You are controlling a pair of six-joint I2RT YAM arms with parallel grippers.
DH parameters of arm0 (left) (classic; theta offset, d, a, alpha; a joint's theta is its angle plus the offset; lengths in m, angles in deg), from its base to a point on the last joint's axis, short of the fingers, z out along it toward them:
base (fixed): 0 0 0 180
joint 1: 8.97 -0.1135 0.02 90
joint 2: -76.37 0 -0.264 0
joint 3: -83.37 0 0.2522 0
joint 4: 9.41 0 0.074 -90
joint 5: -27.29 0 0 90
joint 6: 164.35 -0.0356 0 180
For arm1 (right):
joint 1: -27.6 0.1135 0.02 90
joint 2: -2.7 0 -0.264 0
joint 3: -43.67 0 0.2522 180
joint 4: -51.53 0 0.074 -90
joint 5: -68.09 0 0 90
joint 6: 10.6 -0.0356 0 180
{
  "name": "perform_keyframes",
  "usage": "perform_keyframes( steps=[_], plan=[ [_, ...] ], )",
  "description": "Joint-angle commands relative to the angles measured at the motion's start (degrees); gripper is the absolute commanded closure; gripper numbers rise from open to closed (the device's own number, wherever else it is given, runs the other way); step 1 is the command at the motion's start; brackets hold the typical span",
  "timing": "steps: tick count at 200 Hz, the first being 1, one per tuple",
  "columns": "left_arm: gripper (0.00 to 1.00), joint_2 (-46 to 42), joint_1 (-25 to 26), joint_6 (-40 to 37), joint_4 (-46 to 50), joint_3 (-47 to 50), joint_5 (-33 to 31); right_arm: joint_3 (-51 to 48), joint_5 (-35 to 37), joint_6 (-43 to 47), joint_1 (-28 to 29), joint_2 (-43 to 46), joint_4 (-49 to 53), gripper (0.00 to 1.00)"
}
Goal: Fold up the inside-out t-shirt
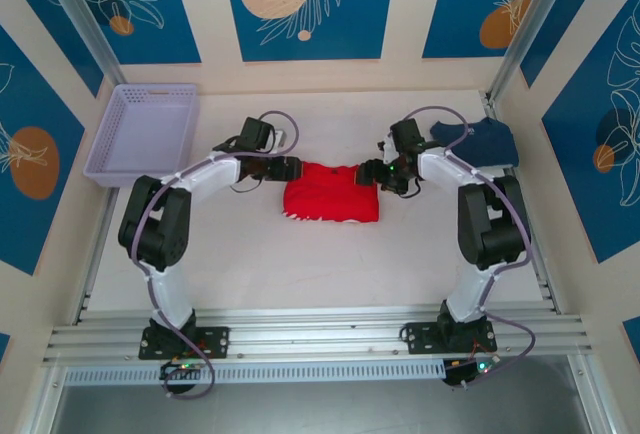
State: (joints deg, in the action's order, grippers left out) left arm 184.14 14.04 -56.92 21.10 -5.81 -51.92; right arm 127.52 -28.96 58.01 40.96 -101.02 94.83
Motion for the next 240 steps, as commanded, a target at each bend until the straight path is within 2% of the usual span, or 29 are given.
perform_keyframes(
  steps=[1,27,49,71,90,126,158,186,208,240],
  plan=[
    [0.24,2.9,-0.3,-1.0,1.0,-1.2,0.9,-0.7,-5.1,-1.8,-0.4,-2.9,-0.7,0.22],
    [0.3,7.6,-0.3,-1.1,1.9,-3.5,0.2,-1.0,-5.2,-2.7,0.2,-5.6,-2.1,0.22],
    [0.39,9.6,-0.3,-1.1,1.6,-3.1,0.0,-1.7,-5.9,-3.6,1.0,-7.1,-3.5,0.23],
    [0.47,9.8,-0.3,-0.9,1.2,-1.8,-0.7,-2.1,-6.9,-4.8,2.9,-8.1,-5.3,0.29],
    [0.47,8.9,-0.3,-0.6,0.8,-1.1,-0.7,-1.8,-7.5,-6.0,3.8,-8.9,-6.6,0.39],
    [0.38,5.6,-0.4,-0.5,1.2,-1.1,-1.4,-0.8,-5.8,-6.0,3.2,-9.7,-7.9,0.61],
    [0.33,0.1,-1.0,-0.1,2.2,0.2,-6.3,-0.1,-7.4,-4.0,2.3,-9.4,-10.6,0.79],
    [0.33,-7.7,-1.3,0.1,4.3,3.7,-13.2,2.0,-5.6,0.3,1.0,-7.1,-7.8,0.91],
    [0.32,-16.4,-1.3,1.7,4.6,8.5,-15.6,4.5,1.0,5.6,-0.1,-3.5,-3.3,0.98],
    [0.3,-28.1,-1.2,4.1,4.0,14.6,-13.8,13.6,13.8,16.7,-1.9,-0.5,7.3,1.0]
  ],
)
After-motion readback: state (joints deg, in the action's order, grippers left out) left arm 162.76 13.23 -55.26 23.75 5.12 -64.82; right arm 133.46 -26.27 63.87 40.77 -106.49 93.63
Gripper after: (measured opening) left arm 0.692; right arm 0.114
